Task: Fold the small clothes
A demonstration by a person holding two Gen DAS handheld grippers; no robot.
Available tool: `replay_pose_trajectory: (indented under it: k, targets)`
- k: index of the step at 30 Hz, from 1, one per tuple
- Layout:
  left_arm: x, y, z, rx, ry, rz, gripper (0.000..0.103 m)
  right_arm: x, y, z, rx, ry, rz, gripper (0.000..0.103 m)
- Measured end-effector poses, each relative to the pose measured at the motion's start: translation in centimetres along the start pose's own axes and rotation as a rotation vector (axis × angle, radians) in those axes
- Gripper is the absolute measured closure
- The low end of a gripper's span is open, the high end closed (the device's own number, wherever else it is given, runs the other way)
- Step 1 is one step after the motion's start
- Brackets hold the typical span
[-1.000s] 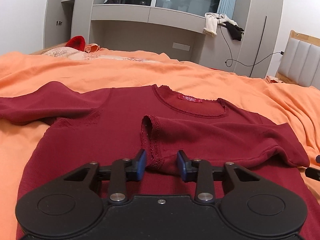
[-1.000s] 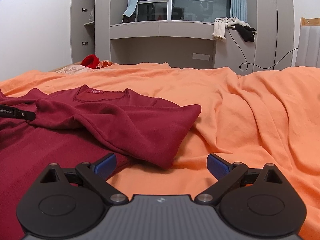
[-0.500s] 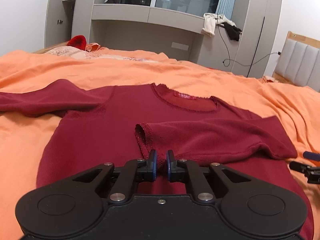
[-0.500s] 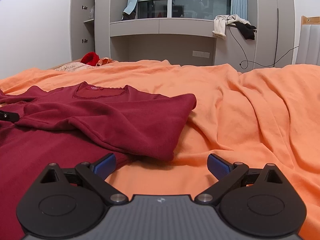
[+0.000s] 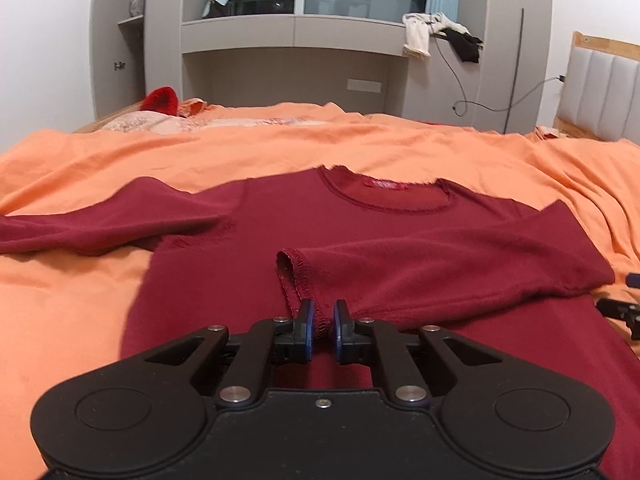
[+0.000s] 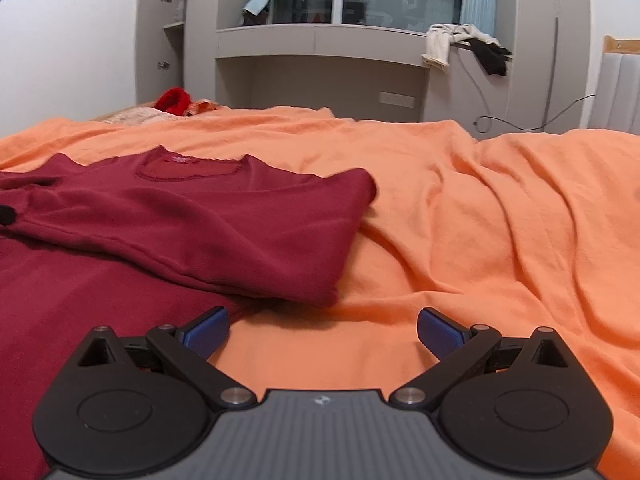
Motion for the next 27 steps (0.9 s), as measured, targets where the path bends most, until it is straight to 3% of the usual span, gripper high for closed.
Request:
replay_pose_trajectory:
  k: [6, 8, 9, 10, 13, 17, 20, 21, 23, 24, 27]
  targets:
    - [0.2, 0.0, 0.5, -0.024, -0.004, 0.009, 0.083, 0.4, -0.1, -1.0, 0.002, 0.052, 0.01, 0.01]
    - [-0.1, -0.5, 0.5, -0.048, -0.005, -0.024, 0.07, 0.5, -0.3, -1.0, -0.011, 0.062, -0.001, 0.013]
    - [-0.2, -0.7, 0.4, -0.063, 0.003, -0.032, 0.056, 0.6, -0.4, -0.8, -0.026, 0.068, -0.007, 0.016]
    - [-0.2, -0.9, 0.4, -0.082, 0.011, -0.044, 0.048, 0.7, -0.6, -0.6, -0.044, 0.075, -0.014, 0.019]
    - [0.4, -1.2, 0.2, -0.107, 0.003, -0.067, 0.047, 1.1, -1.2, 0.1, -0.109, 0.089, -0.031, 0.024]
    - [2.3, -0.9, 0.7, -0.125, -0.076, -0.039, 0.042, 1.2, -1.4, 0.5, -0.163, 0.113, -0.045, 0.039]
    - [3.4, 0.0, 1.2, -0.11, -0.124, 0.015, 0.043, 0.9, -1.5, -0.4, -0.133, 0.134, -0.056, 0.062]
    - [3.4, 0.1, 1.1, -0.094, -0.129, 0.015, 0.043, 0.8, -1.5, -0.8, -0.113, 0.134, -0.065, 0.077]
    - [3.2, 0.2, 0.8, -0.058, -0.141, 0.014, 0.043, 0.3, -1.5, -1.1, -0.093, 0.12, -0.085, 0.086]
    - [3.1, 0.3, 0.7, -0.045, -0.143, 0.013, 0.043, 0.0, -1.6, -1.2, -0.094, 0.127, -0.094, 0.095]
    - [2.8, 0.5, 0.4, -0.017, -0.143, 0.01, 0.043, -0.4, -1.5, -1.1, -0.095, 0.127, -0.088, 0.096]
Point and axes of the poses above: each gripper's, at about its wrist camera, not at the fingertips, and x roughly the way its jaws point, z to its left, y to its underside, the point moved 9 cm from there along x, roughly the way its jaws point, and after that the axes turned 8 degrees about -x, right-handed, at the moved point
